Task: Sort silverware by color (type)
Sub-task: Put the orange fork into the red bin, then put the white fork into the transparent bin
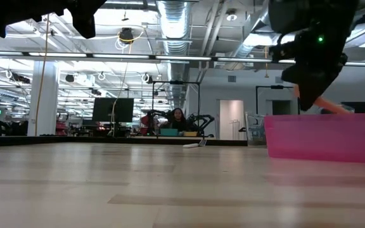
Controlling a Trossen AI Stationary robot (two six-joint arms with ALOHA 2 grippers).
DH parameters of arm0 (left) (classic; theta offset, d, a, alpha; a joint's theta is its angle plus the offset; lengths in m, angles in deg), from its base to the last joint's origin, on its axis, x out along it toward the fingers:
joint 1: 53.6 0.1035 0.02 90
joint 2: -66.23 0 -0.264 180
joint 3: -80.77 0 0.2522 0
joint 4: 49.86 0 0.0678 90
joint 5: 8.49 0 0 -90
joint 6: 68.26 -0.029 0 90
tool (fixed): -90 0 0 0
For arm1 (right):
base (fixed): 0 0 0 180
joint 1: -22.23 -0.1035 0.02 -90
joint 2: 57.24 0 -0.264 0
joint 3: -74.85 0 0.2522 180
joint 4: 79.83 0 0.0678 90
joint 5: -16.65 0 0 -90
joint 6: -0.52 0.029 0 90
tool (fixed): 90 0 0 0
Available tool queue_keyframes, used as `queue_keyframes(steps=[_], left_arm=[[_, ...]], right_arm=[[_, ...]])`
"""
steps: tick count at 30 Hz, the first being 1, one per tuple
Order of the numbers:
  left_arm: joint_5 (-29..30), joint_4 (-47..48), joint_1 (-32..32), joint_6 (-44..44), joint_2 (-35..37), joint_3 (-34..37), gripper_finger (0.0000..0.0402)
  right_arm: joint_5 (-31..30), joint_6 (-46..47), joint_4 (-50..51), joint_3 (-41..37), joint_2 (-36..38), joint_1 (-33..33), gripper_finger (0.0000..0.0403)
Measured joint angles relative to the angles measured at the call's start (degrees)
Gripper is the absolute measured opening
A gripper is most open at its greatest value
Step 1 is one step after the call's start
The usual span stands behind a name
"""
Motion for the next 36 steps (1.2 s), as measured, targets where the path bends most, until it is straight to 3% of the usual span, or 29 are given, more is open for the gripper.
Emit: queue_keyframes(steps=[9, 18, 27, 32, 36], left_arm=[[0.12, 0.00, 0.00, 0.04, 0.00, 0.00, 0.0228], [7.09, 4.89, 0.22, 2.91, -0.02, 0.02, 0.0228], [18.71, 20.04, 5.63, 13.95, -0.36, -1.30, 0.0228], [17.57, 32.08, 11.41, 17.61, -3.54, -7.14, 0.0228], [15.46, 33.58, 15.63, 16.39, -9.35, -11.81, 0.0228]], right_arm=[[-0.22, -2.00, -3.65, -2.82, 0.00, -0.13, 0.0073], [-1.81, -4.49, -5.30, -2.82, 0.00, -0.18, 0.0160], [-4.47, -4.74, -9.44, -2.74, 1.47, -2.02, 0.0184], [-4.92, -6.02, -11.63, -0.07, 5.90, -3.85, 0.0191], [-7.99, -6.00, -12.73, 1.44, 10.42, -6.01, 0.0191]])
